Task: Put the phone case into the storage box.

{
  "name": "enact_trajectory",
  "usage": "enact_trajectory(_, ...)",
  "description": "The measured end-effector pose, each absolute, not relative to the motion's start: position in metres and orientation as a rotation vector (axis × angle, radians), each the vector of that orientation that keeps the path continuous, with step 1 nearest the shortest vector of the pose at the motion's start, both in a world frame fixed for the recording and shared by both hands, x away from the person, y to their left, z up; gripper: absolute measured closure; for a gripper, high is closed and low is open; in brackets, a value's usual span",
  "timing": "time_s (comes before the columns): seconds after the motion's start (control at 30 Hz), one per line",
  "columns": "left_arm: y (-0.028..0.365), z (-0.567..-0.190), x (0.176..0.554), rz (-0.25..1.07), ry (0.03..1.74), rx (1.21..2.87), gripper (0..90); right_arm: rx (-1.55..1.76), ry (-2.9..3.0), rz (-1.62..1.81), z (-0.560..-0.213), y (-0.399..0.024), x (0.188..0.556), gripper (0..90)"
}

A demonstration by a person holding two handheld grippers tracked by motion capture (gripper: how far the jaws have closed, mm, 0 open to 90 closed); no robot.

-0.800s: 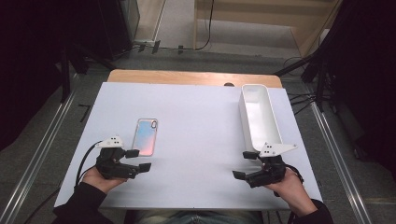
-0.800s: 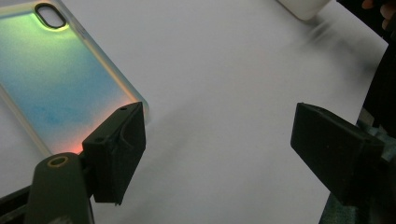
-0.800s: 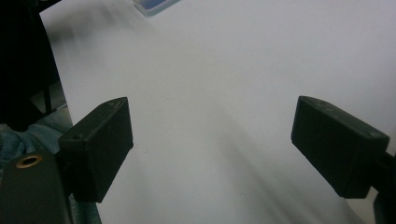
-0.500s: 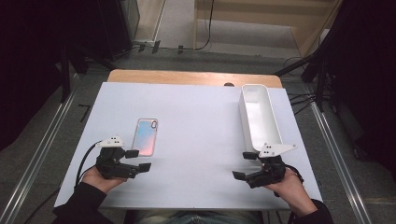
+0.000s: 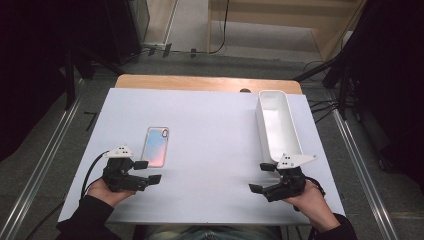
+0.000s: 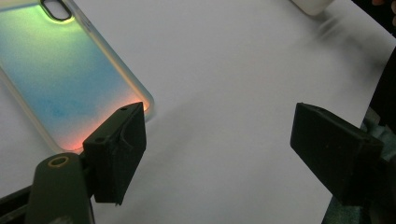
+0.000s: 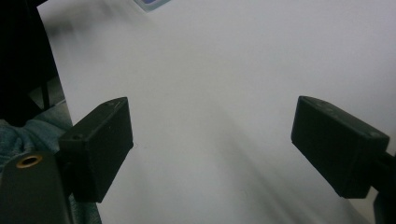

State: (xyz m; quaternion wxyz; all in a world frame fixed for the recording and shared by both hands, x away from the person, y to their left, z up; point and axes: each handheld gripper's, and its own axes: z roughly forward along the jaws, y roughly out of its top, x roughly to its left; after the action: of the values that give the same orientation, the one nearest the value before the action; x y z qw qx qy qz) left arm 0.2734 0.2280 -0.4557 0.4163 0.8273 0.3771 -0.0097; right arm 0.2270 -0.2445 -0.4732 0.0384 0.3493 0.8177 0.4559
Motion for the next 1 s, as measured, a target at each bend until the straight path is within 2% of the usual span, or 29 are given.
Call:
enact_trajectory(0.3,0.228,-0.455,0.274,-0.026,0.951,2.077,18.2,1.070,2.516,1.390,-0.474,-0.244,0.227,11.5)
enact_trajectory(0.77,0.234,-0.446,0.285,0.038,1.098,2.014,18.5,1.067,2.519,1.378,-0.474,-0.244,0.227,11.5)
enact_trajectory(1.0,0.232,-0.443,0.292,0.151,1.154,1.986,18.4,1.065,2.520,1.377,-0.474,-0.244,0.227,11.5)
